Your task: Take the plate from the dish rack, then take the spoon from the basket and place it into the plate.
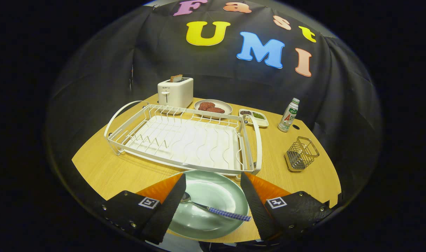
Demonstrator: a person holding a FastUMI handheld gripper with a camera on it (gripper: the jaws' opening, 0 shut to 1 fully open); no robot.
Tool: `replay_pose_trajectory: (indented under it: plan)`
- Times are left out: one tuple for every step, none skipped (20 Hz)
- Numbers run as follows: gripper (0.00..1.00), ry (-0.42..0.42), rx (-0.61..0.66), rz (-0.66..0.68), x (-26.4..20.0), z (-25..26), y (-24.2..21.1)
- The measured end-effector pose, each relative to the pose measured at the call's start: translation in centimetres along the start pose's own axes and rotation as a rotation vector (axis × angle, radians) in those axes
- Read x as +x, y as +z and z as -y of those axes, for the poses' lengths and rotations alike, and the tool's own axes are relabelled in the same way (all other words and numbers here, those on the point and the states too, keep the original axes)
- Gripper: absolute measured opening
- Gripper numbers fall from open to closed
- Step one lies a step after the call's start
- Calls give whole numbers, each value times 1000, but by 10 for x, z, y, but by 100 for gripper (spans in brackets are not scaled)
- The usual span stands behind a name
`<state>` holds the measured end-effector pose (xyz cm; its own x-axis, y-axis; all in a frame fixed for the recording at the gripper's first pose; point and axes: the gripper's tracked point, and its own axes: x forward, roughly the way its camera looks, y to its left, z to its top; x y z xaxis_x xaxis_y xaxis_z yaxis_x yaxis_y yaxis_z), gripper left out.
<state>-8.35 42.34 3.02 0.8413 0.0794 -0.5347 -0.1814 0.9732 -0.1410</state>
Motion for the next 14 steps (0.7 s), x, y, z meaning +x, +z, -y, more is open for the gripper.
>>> replay_pose_trajectory:
  plan:
    - [96,2,-7,3,1,-1,0]
    - [96,2,-14,4,1,-2,2]
    - [96,3,-17,6,1,-2,2]
    - [96,3,-19,6,2,-3,3]
    - [96,4,-19,4,3,-3,4]
    - [96,4,-17,1,4,-4,3]
    - [96,4,-15,-2,4,-3,3]
    - [96,2,-13,-5,5,-3,3]
    - [96,0,-10,-7,5,-2,3]
    - [96,-5,-8,-9,7,1,4]
    - [96,-6,-3,-19,8,1,3]
    - [96,-1,6,-36,9,0,2]
    - [96,2,17,-42,9,1,4]
    - [96,-5,30,-34,8,4,10]
